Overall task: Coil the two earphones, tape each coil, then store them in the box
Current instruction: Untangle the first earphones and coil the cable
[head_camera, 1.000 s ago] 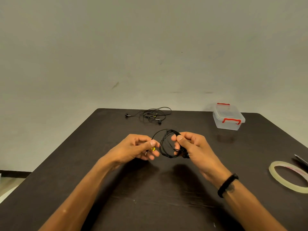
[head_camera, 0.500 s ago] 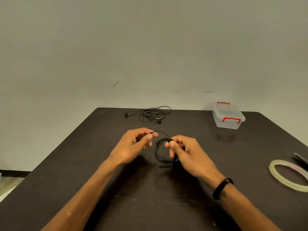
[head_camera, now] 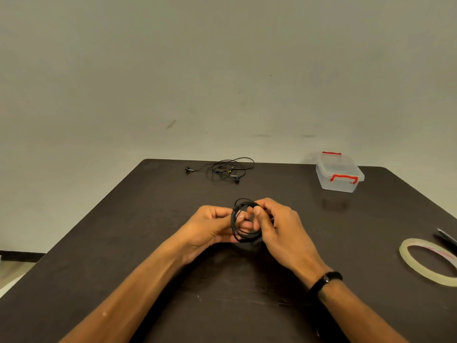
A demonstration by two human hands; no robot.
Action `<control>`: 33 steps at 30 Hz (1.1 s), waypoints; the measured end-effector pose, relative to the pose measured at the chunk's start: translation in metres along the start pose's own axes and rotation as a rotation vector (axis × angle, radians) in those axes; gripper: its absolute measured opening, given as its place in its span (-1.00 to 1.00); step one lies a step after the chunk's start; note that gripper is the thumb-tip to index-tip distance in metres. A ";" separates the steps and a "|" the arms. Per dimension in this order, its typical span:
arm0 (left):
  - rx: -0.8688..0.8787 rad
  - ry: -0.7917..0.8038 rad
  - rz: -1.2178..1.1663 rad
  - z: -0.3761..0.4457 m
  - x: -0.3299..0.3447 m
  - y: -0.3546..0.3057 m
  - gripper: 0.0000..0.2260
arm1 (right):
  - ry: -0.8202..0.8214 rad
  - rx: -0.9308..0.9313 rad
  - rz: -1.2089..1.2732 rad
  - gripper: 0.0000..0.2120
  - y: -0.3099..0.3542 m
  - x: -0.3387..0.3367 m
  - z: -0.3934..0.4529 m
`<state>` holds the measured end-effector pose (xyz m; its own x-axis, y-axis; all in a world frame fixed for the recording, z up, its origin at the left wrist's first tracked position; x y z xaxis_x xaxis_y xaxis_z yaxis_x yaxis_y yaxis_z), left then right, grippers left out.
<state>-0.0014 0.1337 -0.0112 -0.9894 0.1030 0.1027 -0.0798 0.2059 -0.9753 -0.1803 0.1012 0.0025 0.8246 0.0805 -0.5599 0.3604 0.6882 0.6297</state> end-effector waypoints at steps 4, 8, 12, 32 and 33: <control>-0.113 0.047 -0.179 -0.004 0.002 -0.006 -0.77 | -0.021 -0.014 -0.092 -0.84 -0.002 0.000 -0.001; -0.178 0.153 -0.309 -0.007 0.008 -0.010 -0.65 | 0.013 -0.008 -0.141 -0.83 -0.004 0.004 -0.003; -0.176 0.271 -0.312 -0.008 0.010 -0.009 -0.61 | 0.023 -0.015 -0.155 -0.83 -0.003 0.007 -0.002; 0.072 -0.125 0.308 -0.002 0.001 -0.008 -0.69 | -0.166 0.090 -0.201 -0.82 -0.017 -0.013 0.003; 0.045 -0.140 0.297 -0.002 0.004 -0.009 -0.56 | -0.156 0.091 -0.209 -0.81 -0.016 -0.012 0.003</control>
<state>-0.0047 0.1343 -0.0011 -0.9771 0.0169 -0.2121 0.2123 0.1436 -0.9666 -0.1945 0.0868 0.0006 0.7830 -0.1734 -0.5973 0.5615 0.6100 0.5591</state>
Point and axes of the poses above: each hand's wrist, its own z-axis towards the middle knuckle, its own x-axis out of the palm, y = z × x, the point moved 3 cm from there along z, towards the middle knuckle, and after that the axes turned 7 degrees about -x, right-handed, at the moved point
